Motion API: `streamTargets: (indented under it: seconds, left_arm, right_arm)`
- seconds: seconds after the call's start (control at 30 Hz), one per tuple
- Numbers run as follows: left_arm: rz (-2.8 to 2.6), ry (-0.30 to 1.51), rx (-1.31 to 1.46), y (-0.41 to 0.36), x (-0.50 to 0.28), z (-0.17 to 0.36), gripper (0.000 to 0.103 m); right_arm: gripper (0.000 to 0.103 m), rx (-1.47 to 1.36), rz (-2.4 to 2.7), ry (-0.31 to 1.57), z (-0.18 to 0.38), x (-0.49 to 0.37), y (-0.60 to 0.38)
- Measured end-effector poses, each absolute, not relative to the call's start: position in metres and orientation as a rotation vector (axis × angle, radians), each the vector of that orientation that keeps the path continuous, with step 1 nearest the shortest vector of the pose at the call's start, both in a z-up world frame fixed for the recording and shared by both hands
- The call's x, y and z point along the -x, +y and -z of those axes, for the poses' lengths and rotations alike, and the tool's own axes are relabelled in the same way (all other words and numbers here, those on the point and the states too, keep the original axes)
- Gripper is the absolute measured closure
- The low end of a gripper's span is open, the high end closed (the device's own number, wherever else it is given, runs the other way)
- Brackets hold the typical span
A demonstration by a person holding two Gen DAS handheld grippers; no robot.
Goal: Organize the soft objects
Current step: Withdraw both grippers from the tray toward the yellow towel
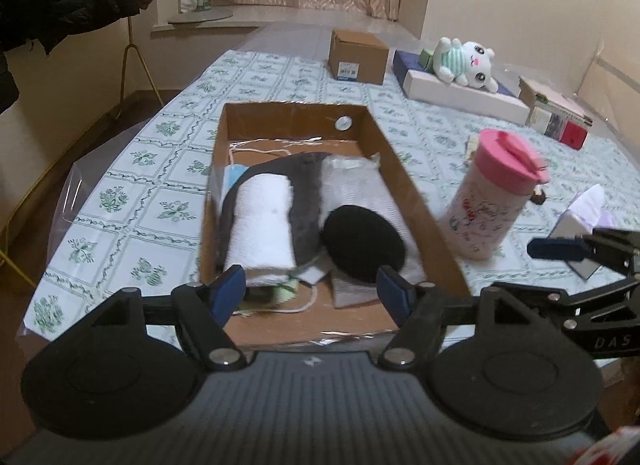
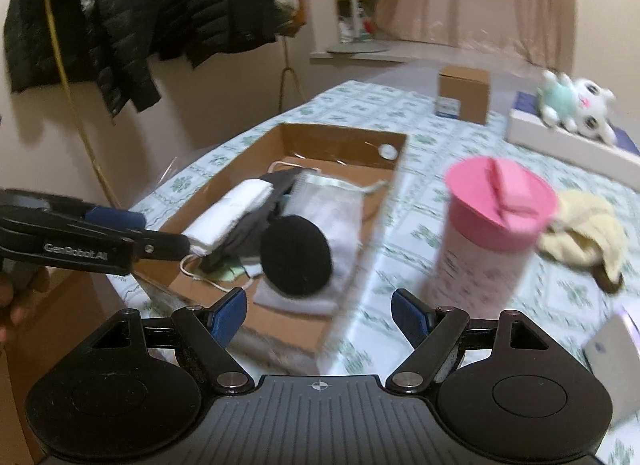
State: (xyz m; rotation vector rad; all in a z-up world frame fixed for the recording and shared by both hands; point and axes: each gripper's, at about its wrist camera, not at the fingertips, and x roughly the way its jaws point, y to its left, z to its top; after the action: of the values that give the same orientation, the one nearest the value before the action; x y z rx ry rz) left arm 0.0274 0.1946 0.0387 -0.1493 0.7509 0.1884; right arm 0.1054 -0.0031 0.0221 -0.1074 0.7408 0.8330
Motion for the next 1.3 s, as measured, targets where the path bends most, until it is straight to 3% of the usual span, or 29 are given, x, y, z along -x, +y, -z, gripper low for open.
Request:
streamTargets:
  seconds: [0.1, 0.7, 1.3]
  left_arm:
    - [-0.188, 0.733, 0.136, 0.175, -0.024, -0.041, 0.027]
    - [0.012, 0.703, 0.022, 0.054, -0.041, -0.042, 0.027]
    - [0.073, 0.706, -0.005, -0.008, -0.065, -0.038, 0.027]
  right_arm:
    - [0.024, 0.096, -0.800, 0.741, -0.025, -0.102, -0.026]
    - [0.024, 0.010, -0.491, 0.775, -0.035, -0.096, -0.163]
    - [0.024, -0.027, -0.372, 0.777, -0.042, -0.098, -0.218]
